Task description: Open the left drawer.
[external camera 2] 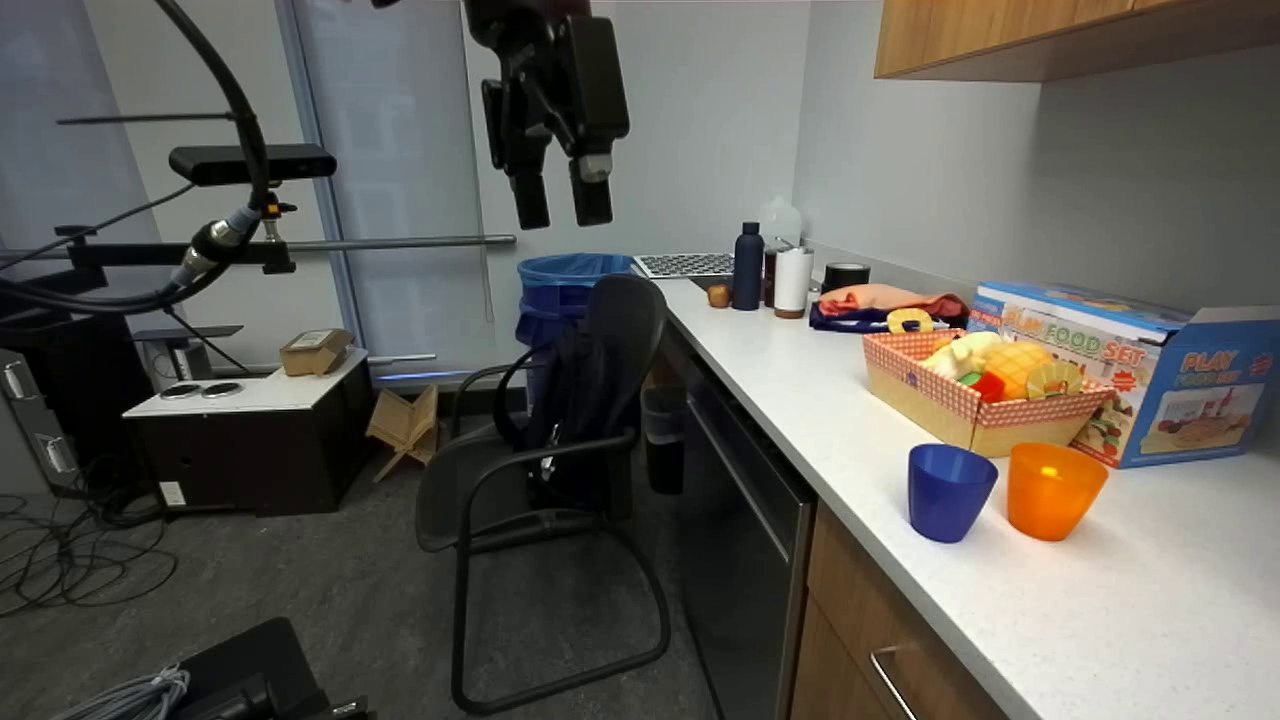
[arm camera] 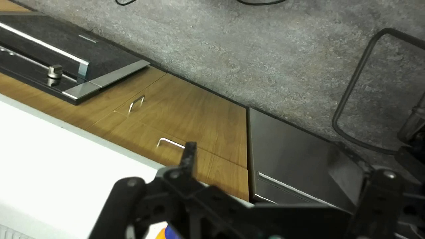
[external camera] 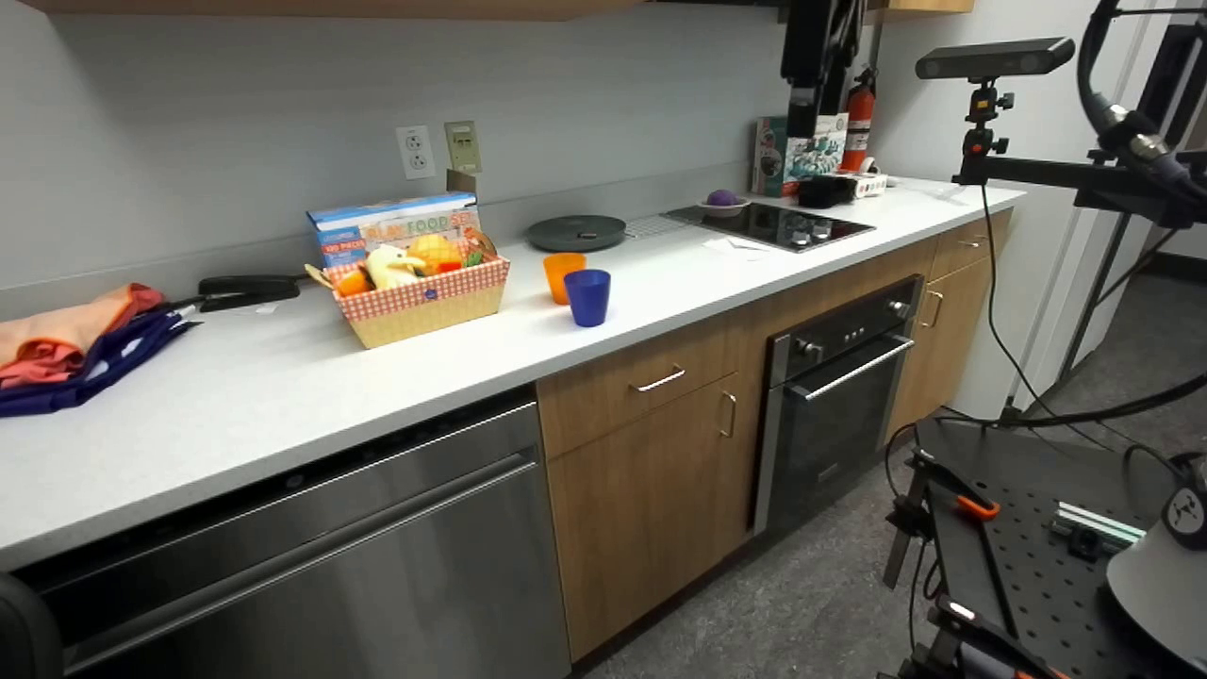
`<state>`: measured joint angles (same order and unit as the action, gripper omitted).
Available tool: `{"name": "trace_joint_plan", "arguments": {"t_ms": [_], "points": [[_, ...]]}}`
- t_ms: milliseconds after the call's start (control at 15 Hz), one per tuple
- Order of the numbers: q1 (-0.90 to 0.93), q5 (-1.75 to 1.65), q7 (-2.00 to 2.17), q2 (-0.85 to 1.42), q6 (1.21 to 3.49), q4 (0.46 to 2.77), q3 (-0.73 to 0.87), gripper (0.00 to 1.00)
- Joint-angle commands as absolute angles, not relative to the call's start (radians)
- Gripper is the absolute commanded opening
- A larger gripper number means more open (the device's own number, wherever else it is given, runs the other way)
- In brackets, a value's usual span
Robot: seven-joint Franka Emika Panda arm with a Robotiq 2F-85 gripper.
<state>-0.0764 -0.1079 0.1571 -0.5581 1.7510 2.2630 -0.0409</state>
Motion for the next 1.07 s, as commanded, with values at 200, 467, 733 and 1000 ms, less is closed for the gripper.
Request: {"name": "trace_joint_plan", "arguments": {"t_ms": [200,467,733,1000], "points": [[-0.098,-0.024,0.322,-0.532,1.938,2.402,-0.013,1.00],[-0.124,-0.015,0.369,-0.486,2.063,2.502,0.008,1.00],[-0.166,-0.026,0.402,-0.433,2.130,2.551,0.028,1.00],[-0.178,-0.031,0.405,-0.422,2.122,2.555,0.029,1.00]]}}
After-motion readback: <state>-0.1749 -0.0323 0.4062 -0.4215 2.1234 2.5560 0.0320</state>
